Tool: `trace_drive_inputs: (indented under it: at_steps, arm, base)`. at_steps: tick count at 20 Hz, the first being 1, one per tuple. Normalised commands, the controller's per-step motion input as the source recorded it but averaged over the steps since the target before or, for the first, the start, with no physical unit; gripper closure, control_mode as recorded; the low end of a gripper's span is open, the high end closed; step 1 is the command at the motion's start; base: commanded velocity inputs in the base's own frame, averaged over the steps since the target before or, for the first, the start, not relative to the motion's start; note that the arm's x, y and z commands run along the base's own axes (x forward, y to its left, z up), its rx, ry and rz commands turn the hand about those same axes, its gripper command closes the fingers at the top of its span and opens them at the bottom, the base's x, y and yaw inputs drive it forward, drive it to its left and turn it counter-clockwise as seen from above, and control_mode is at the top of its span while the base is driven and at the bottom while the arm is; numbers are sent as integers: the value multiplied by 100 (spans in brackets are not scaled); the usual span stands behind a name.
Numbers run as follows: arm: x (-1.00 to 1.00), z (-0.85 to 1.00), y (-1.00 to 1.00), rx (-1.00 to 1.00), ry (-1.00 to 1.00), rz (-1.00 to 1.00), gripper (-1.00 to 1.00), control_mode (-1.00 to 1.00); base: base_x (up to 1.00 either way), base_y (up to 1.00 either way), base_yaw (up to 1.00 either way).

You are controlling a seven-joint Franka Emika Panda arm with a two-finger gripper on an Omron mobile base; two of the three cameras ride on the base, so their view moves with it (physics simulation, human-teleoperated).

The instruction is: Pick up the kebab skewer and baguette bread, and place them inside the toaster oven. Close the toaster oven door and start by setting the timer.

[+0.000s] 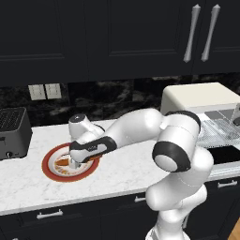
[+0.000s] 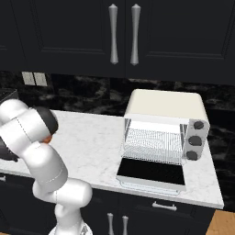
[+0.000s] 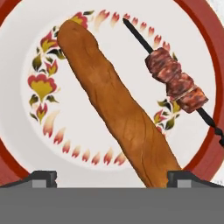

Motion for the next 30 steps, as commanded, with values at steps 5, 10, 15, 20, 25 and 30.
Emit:
trace_drive_inputs:
  at_steps: [5, 10, 15, 20, 25, 30]
  arm:
    - [21, -5, 11, 0, 0, 0, -100, -100]
    - [23, -4, 11, 0, 0, 0, -100, -100]
    - [15, -13, 10, 0, 0, 0, -100, -100]
    - [7, -15, 6, 0, 0, 0, -100, -100]
    - [0, -5, 4, 0, 0, 0, -100, -100]
    - [0, -12, 0, 0, 0, 0, -100, -100]
  base:
    - [0, 0, 0]
    - [0, 0, 0]
    - [0, 0, 0]
    - [0, 0, 0]
    - [0, 0, 0]
    - [0, 0, 0]
